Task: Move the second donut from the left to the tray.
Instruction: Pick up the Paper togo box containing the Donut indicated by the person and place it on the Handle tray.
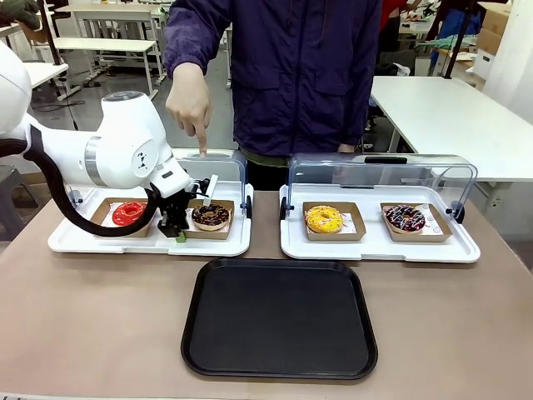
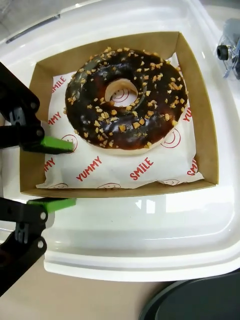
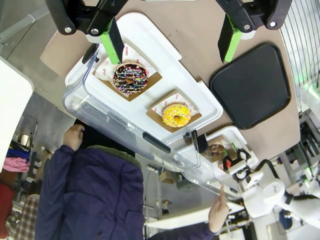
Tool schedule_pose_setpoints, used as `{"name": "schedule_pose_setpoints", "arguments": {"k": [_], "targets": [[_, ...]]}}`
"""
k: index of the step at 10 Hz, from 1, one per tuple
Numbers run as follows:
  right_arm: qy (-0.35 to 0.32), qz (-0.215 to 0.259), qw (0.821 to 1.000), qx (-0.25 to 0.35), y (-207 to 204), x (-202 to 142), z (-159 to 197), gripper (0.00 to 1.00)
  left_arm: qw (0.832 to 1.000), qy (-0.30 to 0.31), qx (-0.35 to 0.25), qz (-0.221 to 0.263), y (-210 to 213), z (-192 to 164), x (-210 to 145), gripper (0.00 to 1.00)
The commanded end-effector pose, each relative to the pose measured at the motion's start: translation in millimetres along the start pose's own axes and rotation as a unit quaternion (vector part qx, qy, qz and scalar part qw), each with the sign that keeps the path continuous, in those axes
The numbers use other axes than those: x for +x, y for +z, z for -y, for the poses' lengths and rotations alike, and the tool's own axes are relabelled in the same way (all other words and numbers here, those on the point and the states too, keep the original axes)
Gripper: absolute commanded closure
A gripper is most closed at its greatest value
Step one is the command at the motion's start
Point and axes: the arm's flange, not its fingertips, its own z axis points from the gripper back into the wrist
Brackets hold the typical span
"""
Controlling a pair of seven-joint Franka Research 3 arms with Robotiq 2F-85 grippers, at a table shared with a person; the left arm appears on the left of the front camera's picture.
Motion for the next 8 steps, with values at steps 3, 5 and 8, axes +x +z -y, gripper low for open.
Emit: {"name": "schedule_pose_setpoints", "arguments": {"k": [3, 5, 8], "targets": [[0.013, 0.016, 1.000, 0.000, -0.8, 1.4, 2.7, 0.00, 1.000, 0.001, -0.021, -0.019, -1.7, -2.5, 2.3, 1.00], [0.013, 0.016, 1.000, 0.000, -0.8, 1.4, 2.7, 0.00, 0.999, -0.002, -0.031, -0.025, -4.3, -2.6, 3.6, 1.00], [0.013, 0.016, 1.000, 0.000, -0.8, 1.4, 2.7, 0.00, 1.000, -0.007, -0.018, -0.010, 0.4, -0.5, 1.9, 1.00]]}}
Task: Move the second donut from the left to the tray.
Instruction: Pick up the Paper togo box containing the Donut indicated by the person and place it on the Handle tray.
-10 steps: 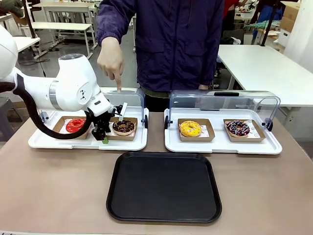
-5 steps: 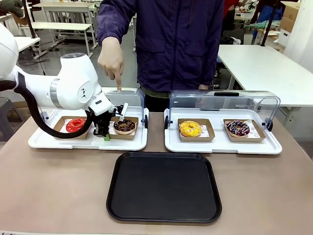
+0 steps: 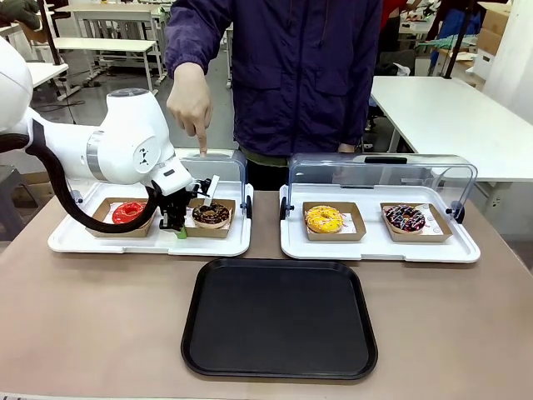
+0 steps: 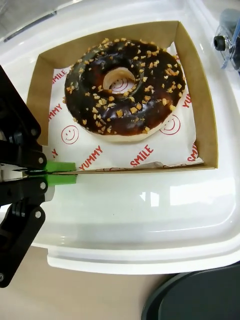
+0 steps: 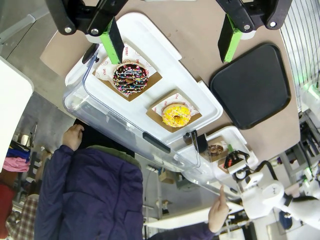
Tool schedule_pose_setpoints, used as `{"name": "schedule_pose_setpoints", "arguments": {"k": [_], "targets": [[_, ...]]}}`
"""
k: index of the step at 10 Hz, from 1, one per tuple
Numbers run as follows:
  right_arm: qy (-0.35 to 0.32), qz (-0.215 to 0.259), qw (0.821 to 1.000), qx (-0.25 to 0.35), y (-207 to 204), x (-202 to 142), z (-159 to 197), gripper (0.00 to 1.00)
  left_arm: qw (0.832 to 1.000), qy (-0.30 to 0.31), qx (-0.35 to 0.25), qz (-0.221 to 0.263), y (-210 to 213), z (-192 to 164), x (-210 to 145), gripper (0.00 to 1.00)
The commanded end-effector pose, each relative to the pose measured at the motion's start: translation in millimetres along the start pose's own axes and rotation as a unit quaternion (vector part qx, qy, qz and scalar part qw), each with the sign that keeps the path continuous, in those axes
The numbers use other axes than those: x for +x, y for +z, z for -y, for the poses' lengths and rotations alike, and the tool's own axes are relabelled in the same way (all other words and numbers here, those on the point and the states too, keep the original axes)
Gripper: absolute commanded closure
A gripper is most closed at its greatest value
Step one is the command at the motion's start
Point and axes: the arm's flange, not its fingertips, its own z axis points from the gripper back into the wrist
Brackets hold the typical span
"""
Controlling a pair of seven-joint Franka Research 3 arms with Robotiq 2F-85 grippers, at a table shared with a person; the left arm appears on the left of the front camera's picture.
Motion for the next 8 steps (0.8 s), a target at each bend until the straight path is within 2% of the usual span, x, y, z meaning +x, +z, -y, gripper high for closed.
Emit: {"name": "schedule_pose_setpoints", "arguments": {"k": [1, 3, 5, 8], "targets": [[0.013, 0.016, 1.000, -0.001, -0.8, 1.4, 2.7, 0.00, 1.000, -0.001, 0.001, 0.000, -1.0, 1.3, -1.0, 1.00], [0.013, 0.016, 1.000, -0.001, -0.8, 1.4, 2.7, 0.00, 1.000, 0.000, 0.000, 0.000, 0.1, 0.0, 0.1, 0.98], [0.013, 0.016, 1.000, -0.001, -0.8, 1.4, 2.7, 0.00, 0.998, -0.008, 0.054, -0.020, 30.4, 16.8, 9.4, 0.98], [0.013, 0.016, 1.000, -0.001, -0.8, 1.4, 2.7, 0.00, 0.996, 0.012, 0.078, -0.037, 69.8, 49.4, 17.2, 0.98]]}}
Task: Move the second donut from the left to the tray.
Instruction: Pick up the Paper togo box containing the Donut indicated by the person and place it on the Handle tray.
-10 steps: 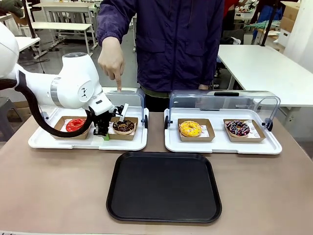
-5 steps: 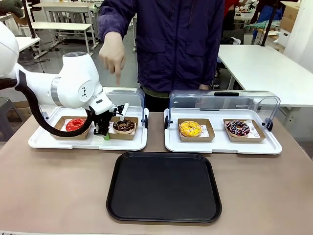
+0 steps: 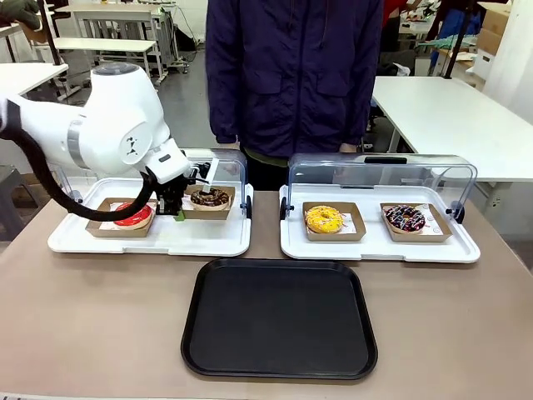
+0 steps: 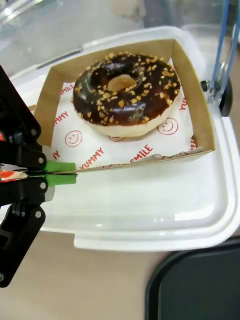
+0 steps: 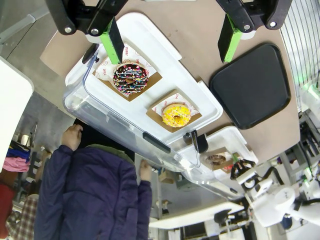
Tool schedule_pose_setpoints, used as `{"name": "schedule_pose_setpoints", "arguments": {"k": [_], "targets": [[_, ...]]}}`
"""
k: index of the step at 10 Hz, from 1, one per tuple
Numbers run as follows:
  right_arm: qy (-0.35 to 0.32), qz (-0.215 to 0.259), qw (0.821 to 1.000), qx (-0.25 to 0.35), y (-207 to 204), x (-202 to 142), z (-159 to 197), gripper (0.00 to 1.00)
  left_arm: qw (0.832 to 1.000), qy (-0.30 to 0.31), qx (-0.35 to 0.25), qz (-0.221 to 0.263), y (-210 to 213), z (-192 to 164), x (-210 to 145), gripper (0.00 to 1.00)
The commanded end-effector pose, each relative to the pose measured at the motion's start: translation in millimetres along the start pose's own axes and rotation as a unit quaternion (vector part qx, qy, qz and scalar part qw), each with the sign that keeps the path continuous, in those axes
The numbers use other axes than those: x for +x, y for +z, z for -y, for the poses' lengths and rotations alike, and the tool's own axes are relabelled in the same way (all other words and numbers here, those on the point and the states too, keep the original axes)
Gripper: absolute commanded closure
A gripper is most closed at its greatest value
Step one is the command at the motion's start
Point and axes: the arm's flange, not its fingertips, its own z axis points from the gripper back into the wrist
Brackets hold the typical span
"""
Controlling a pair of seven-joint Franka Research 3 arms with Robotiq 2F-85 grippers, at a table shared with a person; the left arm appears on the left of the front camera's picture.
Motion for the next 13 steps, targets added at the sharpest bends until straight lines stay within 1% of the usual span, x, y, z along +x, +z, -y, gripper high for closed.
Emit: {"name": "schedule_pose_setpoints", "arguments": {"k": [1, 3, 4, 5, 8, 9, 10, 11, 13], "targets": [[0.013, 0.016, 1.000, -0.001, -0.8, 1.4, 2.7, 0.00, 1.000, 0.015, 0.020, -0.014, 22.4, 33.8, 6.1, 0.98], [0.013, 0.016, 1.000, -0.001, -0.8, 1.4, 2.7, 0.00, 0.999, 0.025, 0.035, -0.021, 47.3, 70.7, 18.4, 0.98], [0.013, 0.016, 1.000, -0.001, -0.8, 1.4, 2.7, 0.00, 0.998, 0.025, 0.049, -0.008, 60.1, 91.9, 23.5, 0.98], [0.013, 0.016, 1.000, -0.001, -0.8, 1.4, 2.7, 0.00, 0.998, 0.032, 0.054, -0.006, 71.3, 119.1, 30.6, 0.98], [0.013, 0.016, 1.000, -0.001, -0.8, 1.4, 2.7, 0.00, 0.998, 0.043, 0.043, 0.005, 80.7, 164.6, 42.8, 0.98], [0.013, 0.016, 1.000, -0.001, -0.8, 1.4, 2.7, 0.00, 0.998, 0.056, 0.035, 0.000, 82.0, 173.5, 49.6, 0.98], [0.013, 0.016, 1.000, -0.001, -0.8, 1.4, 2.7, 0.00, 0.999, 0.038, 0.020, -0.007, 83.1, 171.6, 48.5, 0.98], [0.013, 0.016, 1.000, -0.001, -0.8, 1.4, 2.7, 0.00, 0.998, 0.040, 0.039, 0.004, 86.2, 153.1, 58.2, 0.98], [0.013, 0.016, 1.000, -0.001, -0.8, 1.4, 2.7, 0.00, 0.998, 0.040, 0.039, 0.004, 86.2, 153.1, 58.2, 0.98]]}}
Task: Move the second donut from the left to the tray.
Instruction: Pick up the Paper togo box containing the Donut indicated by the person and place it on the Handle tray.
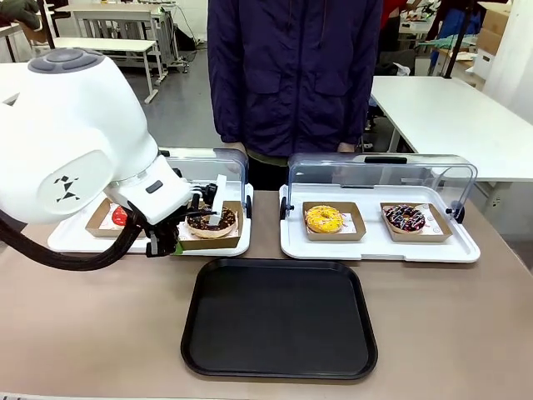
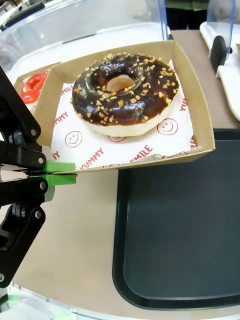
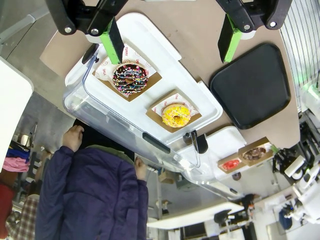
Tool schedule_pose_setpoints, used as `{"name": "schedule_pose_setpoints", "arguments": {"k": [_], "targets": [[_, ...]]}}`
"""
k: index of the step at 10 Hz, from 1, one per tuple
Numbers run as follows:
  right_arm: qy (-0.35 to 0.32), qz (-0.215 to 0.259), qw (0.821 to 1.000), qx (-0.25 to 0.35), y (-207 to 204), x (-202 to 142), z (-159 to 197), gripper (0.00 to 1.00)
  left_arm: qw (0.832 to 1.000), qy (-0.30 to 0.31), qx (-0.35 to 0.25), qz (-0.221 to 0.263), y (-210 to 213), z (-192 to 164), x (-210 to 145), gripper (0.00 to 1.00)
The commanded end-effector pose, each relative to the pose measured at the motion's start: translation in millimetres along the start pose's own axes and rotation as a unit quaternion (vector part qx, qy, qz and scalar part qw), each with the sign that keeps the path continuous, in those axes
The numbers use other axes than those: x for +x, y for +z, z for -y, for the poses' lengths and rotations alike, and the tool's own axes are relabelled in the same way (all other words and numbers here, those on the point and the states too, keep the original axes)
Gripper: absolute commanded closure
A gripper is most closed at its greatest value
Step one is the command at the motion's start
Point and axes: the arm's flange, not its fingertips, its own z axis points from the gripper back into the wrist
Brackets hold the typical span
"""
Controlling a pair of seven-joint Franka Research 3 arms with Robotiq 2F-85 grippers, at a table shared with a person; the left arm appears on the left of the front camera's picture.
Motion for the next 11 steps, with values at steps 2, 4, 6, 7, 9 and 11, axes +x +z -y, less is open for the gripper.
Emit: {"name": "schedule_pose_setpoints", "arguments": {"k": [2, 4, 6, 7, 9, 11], "targets": [[0.013, 0.016, 1.000, -0.001, -1.0, 1.6, 2.8, 0.00, 1.000, -0.008, 0.010, -0.011, -11.8, 10.9, 29.6, 0.98], [0.013, 0.016, 1.000, -0.001, -1.0, 1.6, 2.8, 0.00, 0.999, -0.004, 0.036, -0.015, -10.2, 36.5, 68.9, 0.98], [0.013, 0.016, 1.000, -0.001, -1.0, 1.6, 2.8, 0.00, 0.999, -0.014, 0.031, -0.004, -23.6, 54.2, 102.5, 0.98], [0.013, 0.016, 1.000, -0.001, -1.0, 1.6, 2.8, 0.00, 0.999, -0.027, 0.018, 0.007, -35.4, 63.2, 123.1, 0.98], [0.013, 0.016, 1.000, -0.001, -1.0, 1.6, 2.8, 0.00, 0.999, -0.028, 0.009, 0.012, -53.7, 76.5, 146.2, 0.98], [0.013, 0.016, 1.000, -0.001, -1.0, 1.6, 2.8, 0.00, 0.999, -0.042, 0.003, 0.013, -72.1, 88.7, 156.1, 0.98]]}}
